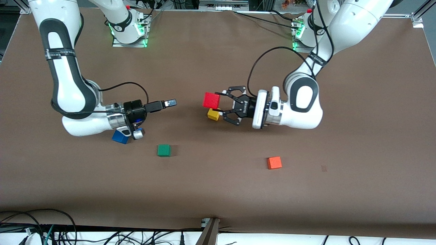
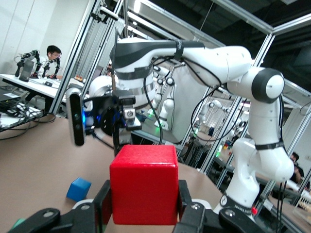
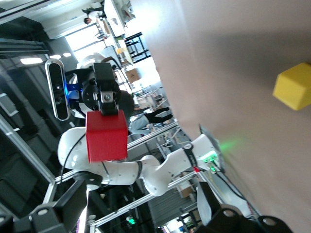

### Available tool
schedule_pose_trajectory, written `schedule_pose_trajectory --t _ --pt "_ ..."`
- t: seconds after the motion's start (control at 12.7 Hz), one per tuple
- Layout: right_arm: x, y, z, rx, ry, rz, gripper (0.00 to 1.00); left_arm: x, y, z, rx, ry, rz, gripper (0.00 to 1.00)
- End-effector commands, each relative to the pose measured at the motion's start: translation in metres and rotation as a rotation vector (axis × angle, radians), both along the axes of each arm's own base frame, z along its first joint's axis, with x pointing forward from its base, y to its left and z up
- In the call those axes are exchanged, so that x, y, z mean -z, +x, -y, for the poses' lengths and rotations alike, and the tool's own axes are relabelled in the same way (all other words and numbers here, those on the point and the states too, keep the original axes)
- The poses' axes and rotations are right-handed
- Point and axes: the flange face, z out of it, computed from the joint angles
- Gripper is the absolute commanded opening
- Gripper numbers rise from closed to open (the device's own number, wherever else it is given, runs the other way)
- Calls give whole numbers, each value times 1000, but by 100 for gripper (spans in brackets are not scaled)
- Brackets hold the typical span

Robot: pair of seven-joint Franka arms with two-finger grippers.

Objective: Pass red block to right arm, stack on blue
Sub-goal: 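Lift the red cube with the left gripper while the right gripper approaches, then close the right gripper on the red cube held by the left gripper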

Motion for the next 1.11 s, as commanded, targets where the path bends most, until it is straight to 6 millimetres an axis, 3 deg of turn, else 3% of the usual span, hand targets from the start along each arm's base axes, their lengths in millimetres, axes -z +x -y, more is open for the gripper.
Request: schedule_pose_trajectory --t 0.0,0.47,1.03 --pt "-12 -13 -11 28 48 -1 100 -3 -4 29 -8 -68 -31 0" --pt "-32 -52 -22 39 26 -10 100 -10 -10 51 -26 -60 -73 0" --pt "-54 -53 -37 174 15 -9 100 -9 -6 51 -31 -64 -72 0"
